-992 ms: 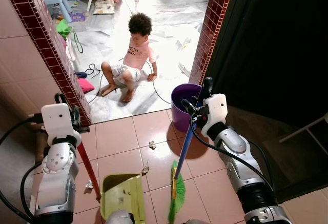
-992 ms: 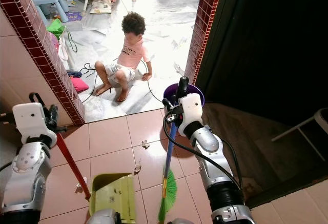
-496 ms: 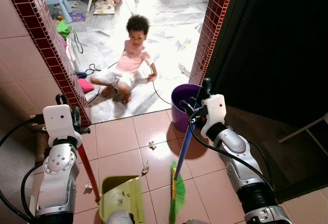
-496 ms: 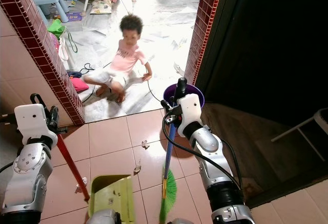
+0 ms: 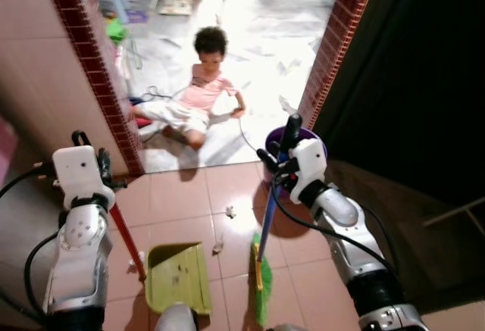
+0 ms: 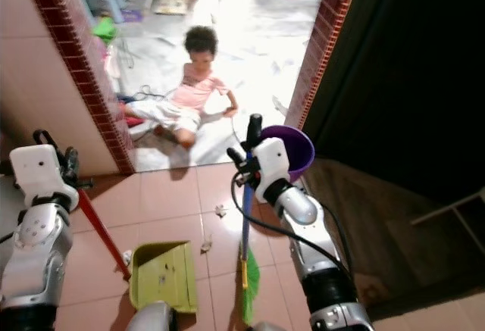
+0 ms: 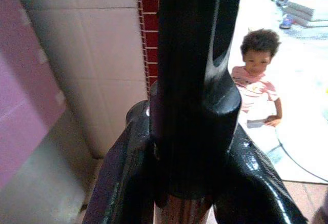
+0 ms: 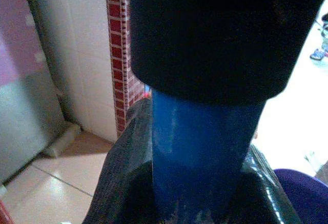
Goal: Sweep floor
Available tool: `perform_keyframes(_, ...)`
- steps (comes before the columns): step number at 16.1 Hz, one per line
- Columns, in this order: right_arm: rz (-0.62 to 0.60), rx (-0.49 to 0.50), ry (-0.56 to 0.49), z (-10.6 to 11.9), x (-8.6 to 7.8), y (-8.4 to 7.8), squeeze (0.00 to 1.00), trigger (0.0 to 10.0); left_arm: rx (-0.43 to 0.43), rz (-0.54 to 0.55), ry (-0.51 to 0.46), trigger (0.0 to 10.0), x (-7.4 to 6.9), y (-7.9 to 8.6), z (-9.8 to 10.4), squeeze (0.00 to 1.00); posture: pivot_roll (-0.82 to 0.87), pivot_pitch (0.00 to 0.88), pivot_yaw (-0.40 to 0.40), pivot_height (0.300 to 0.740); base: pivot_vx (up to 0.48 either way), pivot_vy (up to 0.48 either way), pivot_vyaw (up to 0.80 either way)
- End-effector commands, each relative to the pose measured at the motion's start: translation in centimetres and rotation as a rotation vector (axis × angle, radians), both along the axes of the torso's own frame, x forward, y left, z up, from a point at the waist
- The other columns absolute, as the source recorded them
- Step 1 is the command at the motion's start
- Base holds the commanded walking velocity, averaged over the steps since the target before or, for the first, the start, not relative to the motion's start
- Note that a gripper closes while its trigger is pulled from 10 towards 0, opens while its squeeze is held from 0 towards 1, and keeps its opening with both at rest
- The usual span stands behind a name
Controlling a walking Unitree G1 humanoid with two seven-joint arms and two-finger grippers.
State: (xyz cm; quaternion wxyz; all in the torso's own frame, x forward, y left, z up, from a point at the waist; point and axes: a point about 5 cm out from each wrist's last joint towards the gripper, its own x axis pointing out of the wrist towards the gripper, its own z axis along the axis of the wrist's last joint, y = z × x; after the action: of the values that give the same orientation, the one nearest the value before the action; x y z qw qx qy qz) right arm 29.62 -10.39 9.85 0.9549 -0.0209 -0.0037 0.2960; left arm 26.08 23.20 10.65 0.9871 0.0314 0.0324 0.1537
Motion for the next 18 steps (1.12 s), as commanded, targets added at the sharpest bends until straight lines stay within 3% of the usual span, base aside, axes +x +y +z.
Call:
perform_keyframes(1, -0.013, 0.025, -0.053, 1.17, 0.05, -0.46, 0.00, 10.0, 0.017, -0.009, -0.062, 10.0, 0.30, -0.21, 1.33, 0.00, -0.03, 0.000, -0.025, 0.740, 0.000, 0.000, 0.00)
perform_keyframes(15, 0.044, 0.011, -0.052, 1.14, -0.53, -0.15, 0.00, 10.0, 0.010, -0.024, -0.061, 10.0, 0.23, -0.62, 1.03, 0.00, -0.04, 0.009, -0.031, 0.740, 0.267, 0.000, 0.00)
perform_keyframes(18, 0.053, 0.003, -0.049, 1.08, -0.56, -0.18, 0.00, 10.0, 0.012, -0.017, -0.066, 10.0, 0.26, -0.63, 1.04, 0.00, -0.04, 0.008, -0.034, 0.740, 0.000, 0.000, 0.00)
